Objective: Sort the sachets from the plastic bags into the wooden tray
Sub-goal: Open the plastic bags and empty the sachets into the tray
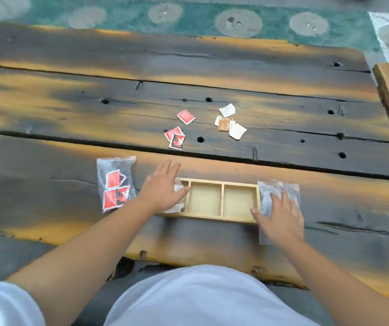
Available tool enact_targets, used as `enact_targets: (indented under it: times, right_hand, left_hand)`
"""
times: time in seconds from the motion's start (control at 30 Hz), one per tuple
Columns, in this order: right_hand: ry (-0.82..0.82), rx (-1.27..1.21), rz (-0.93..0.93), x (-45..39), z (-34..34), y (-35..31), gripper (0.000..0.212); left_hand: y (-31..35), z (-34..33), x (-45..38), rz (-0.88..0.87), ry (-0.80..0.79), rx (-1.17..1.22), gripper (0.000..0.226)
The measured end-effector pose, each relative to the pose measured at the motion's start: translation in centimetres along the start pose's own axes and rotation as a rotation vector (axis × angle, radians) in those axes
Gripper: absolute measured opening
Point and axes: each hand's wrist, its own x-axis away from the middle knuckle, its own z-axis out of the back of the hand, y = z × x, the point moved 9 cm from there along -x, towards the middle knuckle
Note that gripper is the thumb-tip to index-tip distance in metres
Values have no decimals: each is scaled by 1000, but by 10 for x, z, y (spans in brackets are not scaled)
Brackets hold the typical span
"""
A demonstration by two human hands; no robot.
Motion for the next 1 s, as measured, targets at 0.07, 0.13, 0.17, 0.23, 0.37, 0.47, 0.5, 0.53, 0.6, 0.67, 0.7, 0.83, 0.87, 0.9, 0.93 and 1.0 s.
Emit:
enact_targets:
  times: [0.07, 0.13, 0.17, 0.23, 0.37, 0.47, 0.5, 0.53, 0.6, 0.67, 0.7, 0.83, 0.87, 0.9, 0.93, 1.0]
  right_hand:
    - [-12, 5, 99, 3, -2, -46, 82]
    - [-17, 2, 205, 8, -4, -94, 81]
    - [-14, 12, 259, 12, -5, -118, 80]
    - [-22, 50, 361, 21, -9, -165, 79]
    - [-61, 126, 545, 42, -22, -248, 76]
    - [-97, 163, 650, 56, -34, -298, 74]
    - [-119, 178, 676, 60, -37, -310, 75]
    - [-148, 198, 703, 63, -43, -324, 77]
    - [-213, 230, 738, 67, -56, -348, 80]
    - [-252, 257, 768, 69, -65, -369, 83]
    - [-258, 270, 784, 70, -69, -378, 84]
    - [-277, 301, 794, 70, -79, -409, 87]
    - [-282, 297, 787, 68, -80, -415, 87]
    - [-283, 291, 781, 66, -82, -421, 86]
    - [-286, 286, 773, 63, -83, -425, 84]
    - [-308, 279, 748, 57, -88, -432, 82]
  left_hand:
    - [-38, 13, 18, 58, 21, -3, 82]
    - [-76, 23, 36, 117, 25, -9, 84]
    - [-93, 28, 45, 145, 31, -12, 85]
    - [-124, 37, 62, 197, 57, -18, 87]
    - [-176, 39, 94, 279, 53, 1, 82]
    - [-206, 35, 109, 310, 10, 23, 85]
    - [-211, 33, 112, 307, -9, 30, 85]
    - [-218, 32, 115, 309, -21, 40, 84]
    - [-228, 32, 117, 304, -34, 48, 83]
    - [-236, 30, 115, 292, -49, 49, 84]
    - [-240, 29, 113, 283, -56, 49, 84]
    - [-251, 24, 95, 233, -91, 40, 85]
    - [-253, 22, 90, 220, -101, 38, 86]
    - [-255, 21, 84, 208, -110, 38, 86]
    - [-256, 19, 78, 194, -121, 37, 86]
    - [-257, 16, 66, 155, -146, 28, 85]
